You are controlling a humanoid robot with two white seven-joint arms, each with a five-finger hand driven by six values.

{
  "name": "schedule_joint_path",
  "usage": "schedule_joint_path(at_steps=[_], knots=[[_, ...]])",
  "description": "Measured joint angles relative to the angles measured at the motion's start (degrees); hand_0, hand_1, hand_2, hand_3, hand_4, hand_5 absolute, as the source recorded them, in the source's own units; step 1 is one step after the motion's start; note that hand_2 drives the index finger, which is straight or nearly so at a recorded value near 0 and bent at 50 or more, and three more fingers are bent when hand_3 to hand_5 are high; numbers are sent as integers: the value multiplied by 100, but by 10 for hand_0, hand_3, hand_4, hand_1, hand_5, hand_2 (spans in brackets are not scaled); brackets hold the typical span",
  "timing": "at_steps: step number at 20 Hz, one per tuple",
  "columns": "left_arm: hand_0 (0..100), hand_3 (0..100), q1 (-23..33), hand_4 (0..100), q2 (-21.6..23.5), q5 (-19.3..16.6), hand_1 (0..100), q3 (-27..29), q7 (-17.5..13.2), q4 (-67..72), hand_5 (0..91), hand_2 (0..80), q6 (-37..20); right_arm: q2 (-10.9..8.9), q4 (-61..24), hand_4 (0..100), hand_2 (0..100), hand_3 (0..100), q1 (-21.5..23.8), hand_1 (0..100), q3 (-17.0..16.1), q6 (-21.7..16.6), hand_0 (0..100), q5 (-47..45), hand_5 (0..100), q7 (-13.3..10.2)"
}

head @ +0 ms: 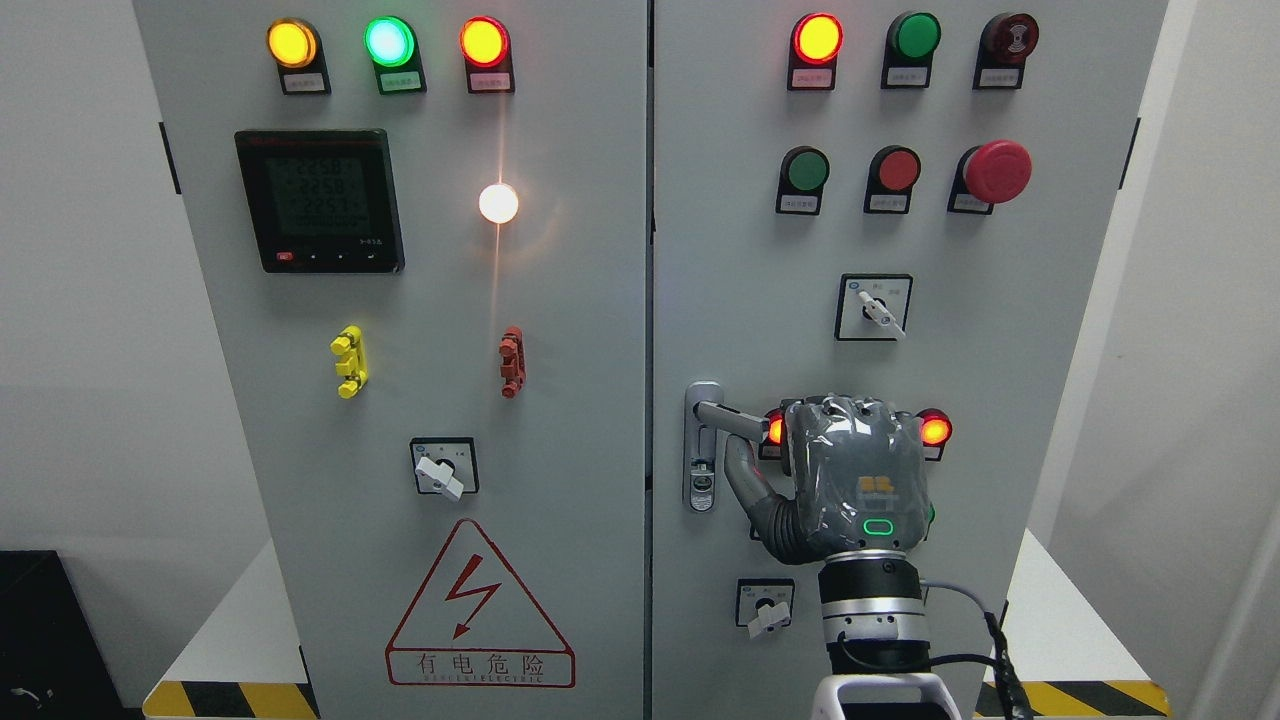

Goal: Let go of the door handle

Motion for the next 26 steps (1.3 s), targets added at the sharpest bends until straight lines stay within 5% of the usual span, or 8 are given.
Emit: schedule_joint_path(at_steps=[26], knots=[[120,0,0,0,0,1,556,0,0,1,0,0,0,-10,-389,962,850,1000,569,402,-21,-49,492,-43,1000,-57]])
